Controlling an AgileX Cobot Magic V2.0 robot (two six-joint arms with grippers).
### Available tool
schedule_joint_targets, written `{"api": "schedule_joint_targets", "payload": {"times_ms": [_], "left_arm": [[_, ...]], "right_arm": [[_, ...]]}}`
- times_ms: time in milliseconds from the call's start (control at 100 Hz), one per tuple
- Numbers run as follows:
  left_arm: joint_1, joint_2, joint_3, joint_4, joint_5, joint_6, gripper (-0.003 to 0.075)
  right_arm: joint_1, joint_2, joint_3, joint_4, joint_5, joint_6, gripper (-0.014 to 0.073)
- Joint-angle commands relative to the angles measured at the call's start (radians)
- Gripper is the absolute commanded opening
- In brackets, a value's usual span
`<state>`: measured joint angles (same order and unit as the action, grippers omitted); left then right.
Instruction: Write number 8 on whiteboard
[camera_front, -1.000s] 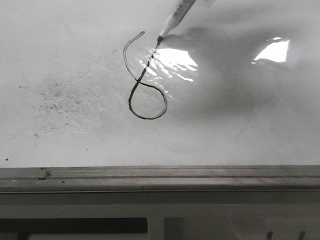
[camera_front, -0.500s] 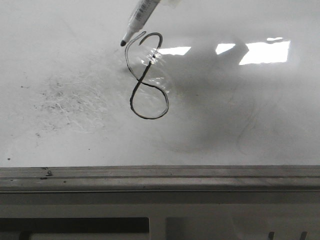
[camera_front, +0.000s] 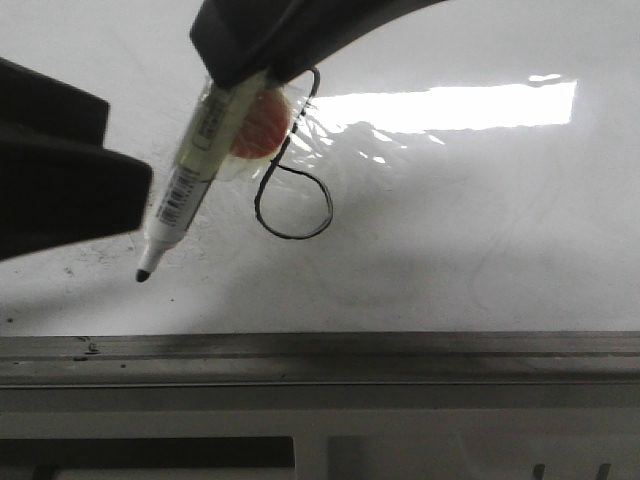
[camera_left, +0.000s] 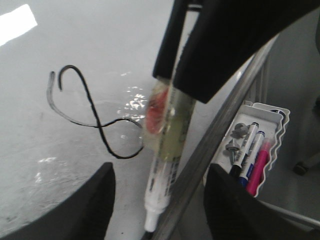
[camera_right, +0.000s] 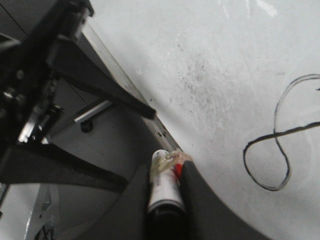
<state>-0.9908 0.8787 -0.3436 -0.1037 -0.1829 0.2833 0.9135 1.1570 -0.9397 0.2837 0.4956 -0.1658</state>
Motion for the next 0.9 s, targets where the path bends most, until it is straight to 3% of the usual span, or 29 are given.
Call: {"api": "schedule_joint_targets", "payload": {"times_ms": [0,160,230,430,650,720,840,890], "left_arm": [[-0.023,0.043,-0.044,0.000,-0.102,-0.011,0.0367],[-0.024,0.076,-0.051,-0.010,-0.141,-0.011,0.0364],[-0.024,0.077,-0.051,-0.023,-0.151,-0.011,0.0320],[-0.024,0.077,-0.051,-0.023,-0.139,-0.011,-0.0023],[-0.024,0.077,-0.051,-0.023,-0.135,-0.011,-0.0020],[-0.024,0.077,-0.051,-0.023,-0.135,-0.011,-0.0020],[-0.024,0.075,-0.051,-0.064,-0.131,-0.011,-0.0020],[-0.024,0.068,-0.051,-0.136,-0.123,-0.011,-0.0020]], "right_arm": [[0.003,-0.016,-0.030,0.026,-0.089,0.010,-0.0043],[0.003,-0.016,-0.030,0.030,-0.085,0.023,-0.0043],[0.003,-0.016,-0.030,0.030,-0.084,0.028,-0.0043],[0.003,-0.016,-0.030,0.033,-0.089,0.042,-0.0043],[0.003,-0.016,-0.030,0.050,-0.113,0.042,-0.0032],[0.001,-0.016,-0.030,0.050,-0.121,0.042,0.0050],[-0.002,-0.016,-0.030,0.050,-0.129,0.042,0.0305],[-0.002,-0.016,-0.030,0.050,-0.129,0.042,0.0372]]}}
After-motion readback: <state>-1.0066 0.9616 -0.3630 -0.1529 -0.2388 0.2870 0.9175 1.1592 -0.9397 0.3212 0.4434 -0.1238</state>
